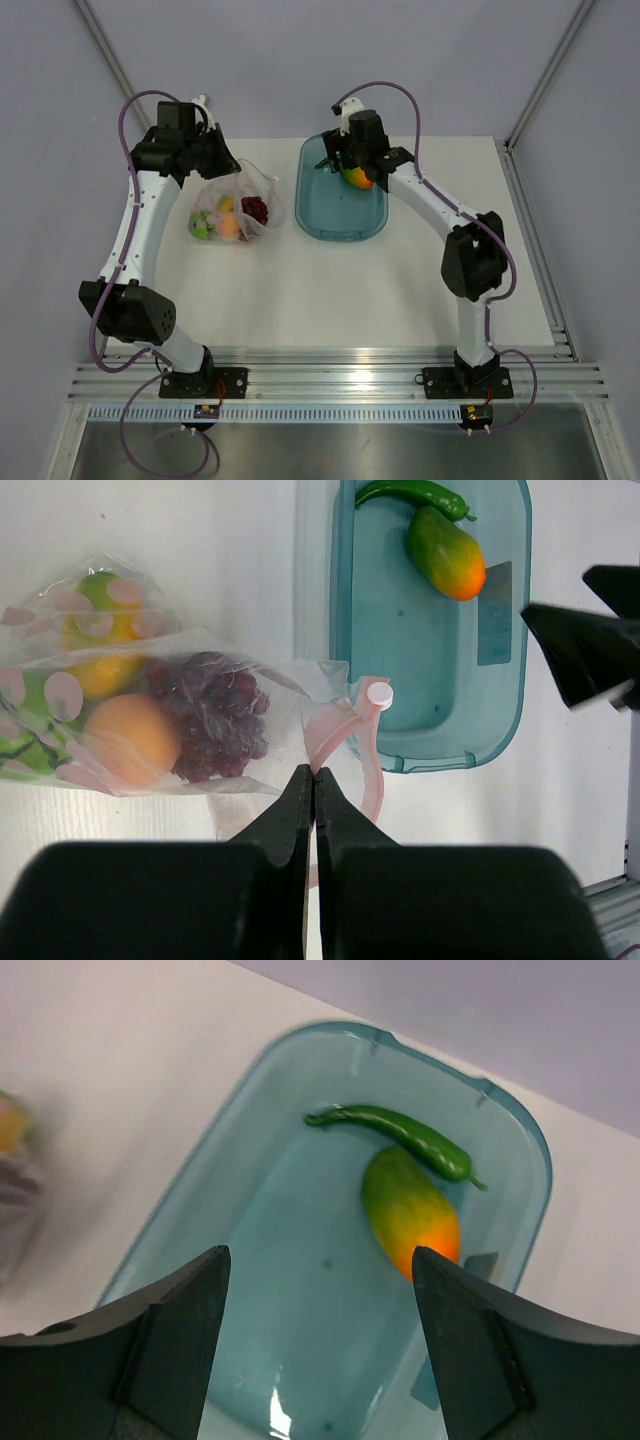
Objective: Place the food in the zip-top bag and seal the zipper
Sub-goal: Pick up the fake fruit from the bin.
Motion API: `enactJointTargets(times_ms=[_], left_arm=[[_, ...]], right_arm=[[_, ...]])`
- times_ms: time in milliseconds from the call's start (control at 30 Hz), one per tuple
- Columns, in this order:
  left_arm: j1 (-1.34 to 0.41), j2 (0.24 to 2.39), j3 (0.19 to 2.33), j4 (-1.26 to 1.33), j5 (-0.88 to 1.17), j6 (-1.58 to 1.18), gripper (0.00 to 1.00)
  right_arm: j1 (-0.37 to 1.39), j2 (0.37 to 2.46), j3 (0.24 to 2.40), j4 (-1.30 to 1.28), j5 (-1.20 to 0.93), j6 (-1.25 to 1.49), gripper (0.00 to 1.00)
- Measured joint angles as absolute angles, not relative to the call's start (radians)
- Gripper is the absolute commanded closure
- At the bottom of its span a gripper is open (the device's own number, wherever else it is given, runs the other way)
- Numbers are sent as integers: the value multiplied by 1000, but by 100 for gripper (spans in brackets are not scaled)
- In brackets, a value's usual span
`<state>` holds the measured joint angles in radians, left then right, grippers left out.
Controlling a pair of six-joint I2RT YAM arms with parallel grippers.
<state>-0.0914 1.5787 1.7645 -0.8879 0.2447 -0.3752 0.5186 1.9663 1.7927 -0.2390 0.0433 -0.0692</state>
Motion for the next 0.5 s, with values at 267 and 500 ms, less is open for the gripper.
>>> enactJointTargets(times_ms=[267,500], left_arm=[[-91,1579,1764,-889,247,-375,100],[-91,1579,1764,-889,246,-375,100]], right_arm=[[516,2250,2025,-453,295,-179,2],[505,2408,2155,-503,348,-332,1]])
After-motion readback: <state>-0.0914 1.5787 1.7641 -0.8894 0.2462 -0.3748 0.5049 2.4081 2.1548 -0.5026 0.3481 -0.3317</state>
